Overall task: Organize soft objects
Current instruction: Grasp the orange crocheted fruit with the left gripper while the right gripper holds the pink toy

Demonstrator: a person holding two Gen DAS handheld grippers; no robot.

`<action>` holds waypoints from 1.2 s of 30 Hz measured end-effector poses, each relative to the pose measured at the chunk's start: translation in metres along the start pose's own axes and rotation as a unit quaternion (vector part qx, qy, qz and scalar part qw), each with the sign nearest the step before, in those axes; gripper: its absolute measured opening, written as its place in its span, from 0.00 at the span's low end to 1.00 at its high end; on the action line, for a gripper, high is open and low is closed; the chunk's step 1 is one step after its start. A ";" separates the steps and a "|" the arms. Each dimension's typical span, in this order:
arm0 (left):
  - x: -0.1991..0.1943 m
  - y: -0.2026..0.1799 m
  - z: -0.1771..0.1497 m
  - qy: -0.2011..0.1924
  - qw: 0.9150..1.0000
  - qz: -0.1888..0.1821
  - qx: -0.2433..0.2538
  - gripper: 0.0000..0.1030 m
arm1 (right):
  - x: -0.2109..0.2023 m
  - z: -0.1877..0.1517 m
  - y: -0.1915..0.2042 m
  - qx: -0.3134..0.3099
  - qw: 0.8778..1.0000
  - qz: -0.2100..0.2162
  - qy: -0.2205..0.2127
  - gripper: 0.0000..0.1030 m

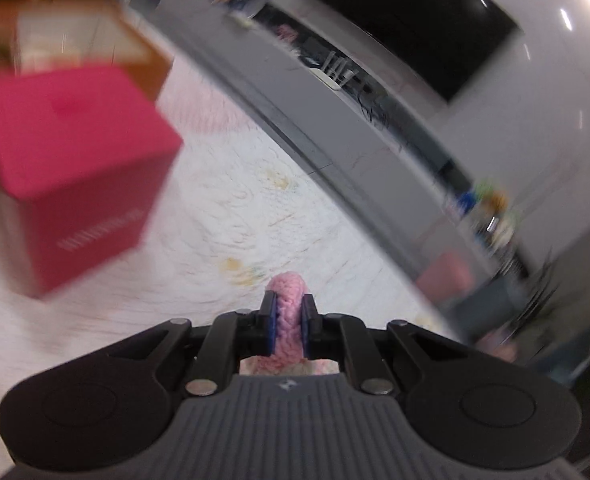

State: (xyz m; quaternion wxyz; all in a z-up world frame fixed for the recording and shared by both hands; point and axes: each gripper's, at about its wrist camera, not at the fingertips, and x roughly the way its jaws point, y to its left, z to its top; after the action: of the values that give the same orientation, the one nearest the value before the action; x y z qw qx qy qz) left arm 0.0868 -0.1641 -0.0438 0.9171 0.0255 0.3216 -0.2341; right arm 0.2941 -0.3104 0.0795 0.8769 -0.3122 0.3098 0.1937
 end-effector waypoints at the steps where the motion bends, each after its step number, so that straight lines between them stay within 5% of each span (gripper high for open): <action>1: -0.002 -0.002 0.000 -0.003 1.000 -0.001 0.005 0.99 | -0.011 -0.007 -0.005 0.036 0.999 0.014 0.002 0.09; 5: -0.003 -0.011 0.006 -0.008 1.000 0.007 0.025 0.99 | -0.034 -0.053 -0.015 0.148 0.987 0.050 0.030 0.09; 12: 0.007 -0.022 0.026 -0.024 0.998 0.032 0.042 0.99 | -0.034 -0.119 -0.056 0.327 0.941 0.087 0.029 0.09; 18: 0.031 -0.023 0.062 -0.037 0.998 0.049 0.015 0.99 | -0.016 -0.116 -0.062 0.318 0.944 0.083 0.022 0.15; 22: 0.051 -0.025 0.084 -0.046 0.995 0.090 0.016 0.99 | 0.007 -0.115 -0.054 0.294 0.954 0.057 0.030 0.69; 26: 0.065 -0.024 0.099 -0.050 0.993 0.104 0.011 0.99 | 0.029 -0.120 -0.049 0.310 0.942 0.122 0.035 0.68; 28: 0.078 -0.023 0.107 -0.045 0.994 0.101 0.000 0.99 | 0.036 -0.122 -0.041 0.285 0.948 0.138 0.035 0.75; 36: 0.168 -0.046 0.130 -0.027 0.998 0.043 0.037 0.99 | 0.030 -0.125 -0.028 0.200 0.967 0.158 0.026 0.72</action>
State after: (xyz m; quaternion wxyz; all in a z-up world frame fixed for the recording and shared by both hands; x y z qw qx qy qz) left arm 0.2562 -0.3001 -0.0367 0.9329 0.0667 0.2869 -0.2071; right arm 0.2779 -0.4103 -0.0048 0.8713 -0.0830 0.4106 0.2554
